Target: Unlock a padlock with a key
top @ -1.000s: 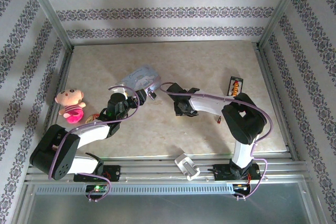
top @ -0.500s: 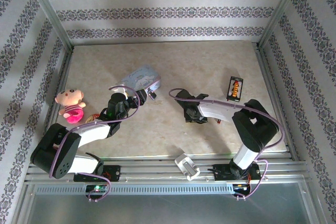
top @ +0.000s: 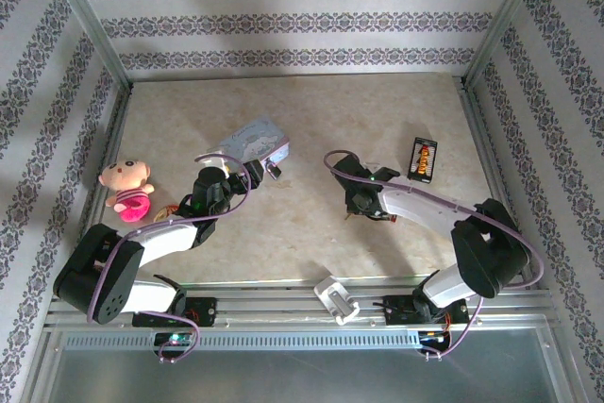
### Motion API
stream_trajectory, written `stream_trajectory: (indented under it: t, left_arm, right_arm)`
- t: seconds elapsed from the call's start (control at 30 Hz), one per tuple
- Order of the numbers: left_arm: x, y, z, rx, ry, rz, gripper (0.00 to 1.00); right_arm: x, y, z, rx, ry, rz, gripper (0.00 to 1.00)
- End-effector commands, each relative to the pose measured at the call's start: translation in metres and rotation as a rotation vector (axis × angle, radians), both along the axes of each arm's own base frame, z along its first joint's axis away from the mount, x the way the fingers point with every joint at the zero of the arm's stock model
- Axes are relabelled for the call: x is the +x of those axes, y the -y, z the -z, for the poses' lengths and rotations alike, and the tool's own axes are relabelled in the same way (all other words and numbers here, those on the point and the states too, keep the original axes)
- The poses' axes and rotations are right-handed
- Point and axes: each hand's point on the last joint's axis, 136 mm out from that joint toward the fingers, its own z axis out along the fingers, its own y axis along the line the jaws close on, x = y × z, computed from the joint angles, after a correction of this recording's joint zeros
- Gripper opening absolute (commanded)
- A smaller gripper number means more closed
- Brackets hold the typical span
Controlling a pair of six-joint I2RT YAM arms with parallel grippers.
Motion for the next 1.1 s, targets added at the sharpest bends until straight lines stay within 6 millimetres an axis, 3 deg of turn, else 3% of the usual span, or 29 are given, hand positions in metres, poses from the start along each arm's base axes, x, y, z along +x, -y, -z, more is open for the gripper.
stream_trajectory:
  t: [0.0,0.43,0.77,1.07]
  left_arm:
    - [0.007,0.006,-0.025,-0.018,0.078,0.006,0.99]
    - [0.006,0.009,-0.025,-0.018,0.07,0.022,0.99]
    - [0.008,0.011,-0.023,-0.021,0.062,0.029,0.99]
    - [0.006,0.008,-0.02,-0.015,0.058,0.019,0.99]
  right_arm:
    - [-0.003,-0.005,0.0,0.053,0.009,0.004,0.47]
    - [0.006,-0.015,0.023,0.376,-0.051,-0.009,0.49]
    - [0.013,-0.02,0.037,0.387,-0.073,-0.016,0.45]
    - [0.014,-0.024,0.047,0.377,-0.105,-0.008,0.35]
